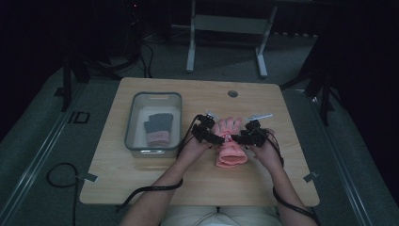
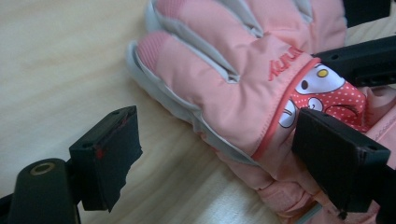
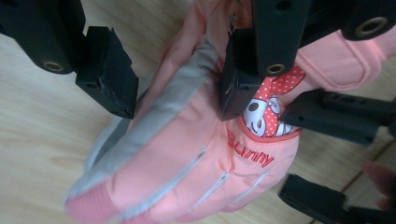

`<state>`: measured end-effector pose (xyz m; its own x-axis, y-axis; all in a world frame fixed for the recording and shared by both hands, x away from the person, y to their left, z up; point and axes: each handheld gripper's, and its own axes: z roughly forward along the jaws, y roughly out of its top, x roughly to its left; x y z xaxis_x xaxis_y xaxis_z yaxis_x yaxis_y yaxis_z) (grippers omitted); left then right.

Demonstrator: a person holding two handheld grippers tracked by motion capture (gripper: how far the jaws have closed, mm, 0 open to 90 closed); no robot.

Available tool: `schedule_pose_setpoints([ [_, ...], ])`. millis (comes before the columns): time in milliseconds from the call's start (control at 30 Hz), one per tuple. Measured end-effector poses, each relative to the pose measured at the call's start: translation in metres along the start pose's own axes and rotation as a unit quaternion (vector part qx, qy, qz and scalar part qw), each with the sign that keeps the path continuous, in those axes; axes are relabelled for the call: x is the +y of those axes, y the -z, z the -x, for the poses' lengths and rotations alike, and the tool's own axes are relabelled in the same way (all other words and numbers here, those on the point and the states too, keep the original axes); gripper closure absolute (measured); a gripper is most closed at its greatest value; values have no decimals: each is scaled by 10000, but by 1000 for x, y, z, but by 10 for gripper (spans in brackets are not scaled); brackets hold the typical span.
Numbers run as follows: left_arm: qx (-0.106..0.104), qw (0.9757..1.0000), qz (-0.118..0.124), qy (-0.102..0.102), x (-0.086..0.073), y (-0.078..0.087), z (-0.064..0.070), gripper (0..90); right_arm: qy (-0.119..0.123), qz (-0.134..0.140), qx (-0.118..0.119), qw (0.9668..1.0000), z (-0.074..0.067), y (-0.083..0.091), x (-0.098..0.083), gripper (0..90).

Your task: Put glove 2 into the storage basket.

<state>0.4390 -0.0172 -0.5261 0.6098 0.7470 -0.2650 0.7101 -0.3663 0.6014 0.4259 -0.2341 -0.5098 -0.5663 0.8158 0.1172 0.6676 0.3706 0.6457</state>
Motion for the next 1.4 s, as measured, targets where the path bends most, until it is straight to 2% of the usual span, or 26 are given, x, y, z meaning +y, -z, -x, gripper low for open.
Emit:
schedule_pose_setpoints([
  [133, -270, 9993, -172, 216, -3, -11, -8, 150, -214, -67, 242, 9995, 3, -8, -3, 470],
  [200, -531, 9977, -160, 397, -5, -17, -13, 157, -319, -62, 358, 9988, 4, -11, -4, 489],
  [300, -1087, 9927, -148, 499, -6, -21, -17, 333, -405, -56, 479, 9980, 6, -13, -6, 547],
  [333, -1206, 9912, -151, 516, -6, -21, -19, 403, -420, -48, 492, 9979, 5, -13, -7, 560],
  [400, -1277, 9905, -124, 489, -5, -19, -18, 500, -445, -6, 538, 9976, 6, -13, -7, 589],
  [467, -1201, 9921, -135, 343, -4, -17, -14, 590, -490, 34, 578, 9971, 6, -13, -8, 612],
  [500, -1108, 9936, -148, 185, -2, -15, -10, 636, -530, 45, 569, 9970, 5, -12, -8, 622],
  [600, -834, 9961, -246, -151, 4, -10, 0, 697, -510, 115, 493, 9974, 2, -10, -8, 645],
  [633, -776, 9964, -272, -191, 5, -9, 3, 709, -507, 142, 477, 9975, 2, -9, -9, 652],
  [833, -715, 9970, -216, -197, 9, -2, 11, 736, -499, 308, 440, 9973, 0, -1, -11, 679],
  [1033, -620, 9976, -94, -276, 15, 14, 17, 740, -493, 491, 498, 9963, -2, 9, -7, 681],
  [1167, -605, 9978, -7, -285, 20, 27, 19, 745, -444, 598, 479, 9961, -6, 17, 1, 685],
  [1400, -439, 9980, 193, -407, 29, 59, 20, 744, -319, 839, 555, 9944, -16, 32, 20, 688],
])
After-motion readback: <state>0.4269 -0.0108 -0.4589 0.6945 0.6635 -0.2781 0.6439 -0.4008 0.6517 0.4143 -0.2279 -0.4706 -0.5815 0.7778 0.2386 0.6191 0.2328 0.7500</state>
